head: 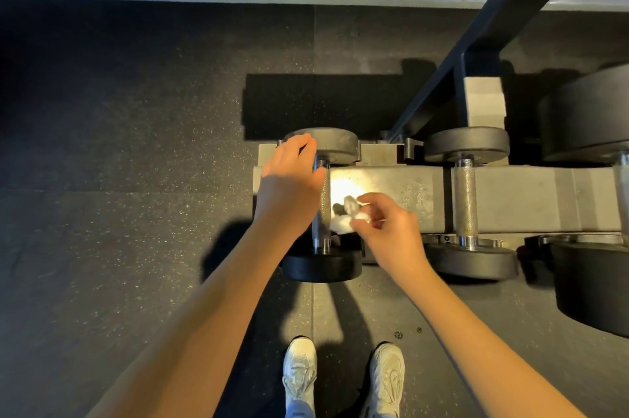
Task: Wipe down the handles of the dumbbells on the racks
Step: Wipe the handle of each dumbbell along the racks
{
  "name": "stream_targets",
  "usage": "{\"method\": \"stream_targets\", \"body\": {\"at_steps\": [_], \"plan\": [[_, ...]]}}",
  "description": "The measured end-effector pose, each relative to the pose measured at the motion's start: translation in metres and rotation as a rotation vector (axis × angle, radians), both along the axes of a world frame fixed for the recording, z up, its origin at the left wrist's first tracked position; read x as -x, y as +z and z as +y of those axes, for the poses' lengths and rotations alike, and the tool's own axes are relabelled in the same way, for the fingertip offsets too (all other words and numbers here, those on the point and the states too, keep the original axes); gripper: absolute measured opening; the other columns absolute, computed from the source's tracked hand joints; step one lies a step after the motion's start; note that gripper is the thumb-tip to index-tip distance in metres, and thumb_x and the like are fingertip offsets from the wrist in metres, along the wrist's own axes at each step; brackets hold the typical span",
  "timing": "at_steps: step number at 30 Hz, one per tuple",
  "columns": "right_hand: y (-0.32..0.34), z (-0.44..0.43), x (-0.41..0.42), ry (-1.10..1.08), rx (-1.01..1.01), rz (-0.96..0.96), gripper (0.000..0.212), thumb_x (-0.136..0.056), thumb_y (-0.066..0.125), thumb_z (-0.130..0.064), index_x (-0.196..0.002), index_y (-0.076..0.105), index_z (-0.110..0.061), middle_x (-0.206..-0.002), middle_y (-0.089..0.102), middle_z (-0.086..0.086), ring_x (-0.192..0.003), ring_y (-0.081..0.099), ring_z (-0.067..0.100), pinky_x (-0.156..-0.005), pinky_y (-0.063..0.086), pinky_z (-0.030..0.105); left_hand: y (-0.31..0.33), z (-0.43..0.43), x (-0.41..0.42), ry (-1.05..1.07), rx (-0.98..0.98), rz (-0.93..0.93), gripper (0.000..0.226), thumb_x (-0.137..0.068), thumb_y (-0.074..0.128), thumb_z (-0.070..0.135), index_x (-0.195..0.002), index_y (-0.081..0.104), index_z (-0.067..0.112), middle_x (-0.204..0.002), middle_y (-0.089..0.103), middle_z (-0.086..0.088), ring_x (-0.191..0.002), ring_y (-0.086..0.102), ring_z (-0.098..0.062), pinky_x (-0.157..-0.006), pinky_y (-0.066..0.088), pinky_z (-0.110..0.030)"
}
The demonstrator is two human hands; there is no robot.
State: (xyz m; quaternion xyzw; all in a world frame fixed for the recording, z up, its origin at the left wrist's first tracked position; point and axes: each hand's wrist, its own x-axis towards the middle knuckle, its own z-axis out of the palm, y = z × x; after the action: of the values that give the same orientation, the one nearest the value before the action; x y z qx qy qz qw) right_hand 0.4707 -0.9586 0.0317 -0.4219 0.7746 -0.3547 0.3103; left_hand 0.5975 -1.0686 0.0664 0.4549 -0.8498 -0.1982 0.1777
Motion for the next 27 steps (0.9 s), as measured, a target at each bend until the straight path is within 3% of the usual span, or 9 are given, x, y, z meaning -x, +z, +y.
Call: {"method": "stream_targets", "body": {"at_steps": [2, 5, 9, 12, 14, 16, 19, 23, 27], "plan": [[0.002, 0.005, 0.019, -0.096, 0.064, 0.037, 0.026, -0.082, 0.069, -0.003, -0.104, 0.066, -0.018, -0.080, 0.063, -0.003, -0.068, 0.056, 0.011, -0.060, 0.044, 0.010, 0.000, 0.007, 0.009, -0.050, 0.031, 0.037, 0.028, -0.086, 0.057, 0.001, -0.113, 0.062, -0.004, -0.112, 0.062, -0.018, -0.101, 0.060, -0.034, -0.086, 0.047, -0.036], [0.004, 0.018, 0.054, -0.199, 0.059, 0.127, 0.022, -0.085, 0.067, -0.005, -0.107, 0.069, -0.010, -0.092, 0.064, 0.001, -0.080, 0.059, 0.015, -0.067, 0.041, 0.004, -0.002, 0.019, 0.035, -0.146, -0.003, 0.078, 0.034, -0.090, 0.048, 0.011, -0.119, 0.061, -0.003, -0.117, 0.062, -0.018, -0.111, 0.059, -0.032, -0.094, 0.046, -0.038], [0.006, 0.038, 0.097, -0.365, 0.032, 0.221, 0.021, -0.089, 0.062, -0.008, -0.109, 0.069, -0.009, -0.097, 0.066, 0.006, -0.088, 0.060, 0.018, -0.073, 0.045, 0.020, -0.010, 0.035, 0.073, -0.274, -0.133, 0.111, 0.046, -0.094, 0.038, 0.026, -0.127, 0.056, 0.000, -0.126, 0.059, -0.014, -0.118, 0.055, -0.026, -0.099, 0.048, -0.039], [0.002, 0.038, 0.125, -0.486, 0.035, 0.351, 0.022, -0.090, 0.060, -0.010, -0.110, 0.068, -0.007, -0.103, 0.068, 0.009, -0.098, 0.060, 0.023, -0.082, 0.050, 0.037, -0.011, 0.041, 0.103, -0.315, -0.209, 0.122, 0.046, -0.097, 0.042, 0.024, -0.139, 0.045, 0.007, -0.141, 0.048, -0.008, -0.131, 0.043, -0.021, -0.111, 0.033, -0.031], [-0.004, 0.027, 0.140, -0.508, 0.021, 0.345, 0.021, -0.090, 0.059, -0.010, -0.109, 0.068, -0.007, -0.103, 0.068, 0.009, -0.099, 0.061, 0.024, -0.084, 0.050, 0.038, -0.007, 0.041, 0.125, -0.344, -0.230, 0.088, 0.049, -0.100, 0.043, 0.022, -0.147, 0.033, 0.014, -0.154, 0.031, -0.001, -0.140, 0.027, -0.014, -0.114, 0.016, -0.023], [-0.010, 0.016, 0.148, -0.478, 0.009, 0.306, 0.019, -0.090, 0.056, -0.008, -0.103, 0.070, -0.006, -0.097, 0.069, 0.011, -0.092, 0.062, 0.026, -0.080, 0.050, 0.037, -0.005, 0.038, 0.146, -0.355, -0.271, 0.047, 0.054, -0.101, 0.041, 0.024, -0.151, 0.022, 0.017, -0.159, 0.017, 0.004, -0.144, 0.014, -0.010, -0.116, 0.010, -0.023], [-0.015, 0.026, 0.152, -0.380, -0.001, 0.289, 0.017, -0.088, 0.056, -0.006, -0.094, 0.072, -0.006, -0.089, 0.070, 0.011, -0.081, 0.063, 0.024, -0.074, 0.050, 0.032, -0.008, 0.041, 0.168, -0.355, -0.272, 0.041, 0.054, -0.101, 0.041, 0.023, -0.151, 0.021, 0.014, -0.160, 0.013, 0.001, -0.146, 0.012, -0.012, -0.118, 0.012, -0.027], [-0.018, 0.064, 0.151, -0.264, 0.007, 0.287, 0.014, -0.086, 0.061, 0.000, -0.090, 0.074, -0.002, -0.086, 0.071, 0.010, -0.073, 0.058, 0.014, -0.062, 0.036, 0.002, -0.013, 0.050, 0.177, -0.272, -0.230, 0.024, 0.051, -0.101, 0.040, 0.018, -0.150, 0.024, 0.013, -0.159, 0.016, -0.001, -0.146, 0.015, -0.015, -0.112, 0.010, -0.019], [-0.017, 0.042, 0.158, -0.334, 0.034, 0.184, 0.017, -0.088, 0.056, -0.003, -0.094, 0.070, -0.009, -0.082, 0.067, 0.000, -0.069, 0.058, 0.007, -0.060, 0.038, 0.005, -0.015, 0.052, 0.176, -0.255, -0.227, 0.009, 0.055, -0.101, 0.039, 0.016, -0.151, 0.018, 0.017, -0.160, 0.010, 0.006, -0.145, 0.012, -0.008, -0.104, 0.018, -0.015]]}}
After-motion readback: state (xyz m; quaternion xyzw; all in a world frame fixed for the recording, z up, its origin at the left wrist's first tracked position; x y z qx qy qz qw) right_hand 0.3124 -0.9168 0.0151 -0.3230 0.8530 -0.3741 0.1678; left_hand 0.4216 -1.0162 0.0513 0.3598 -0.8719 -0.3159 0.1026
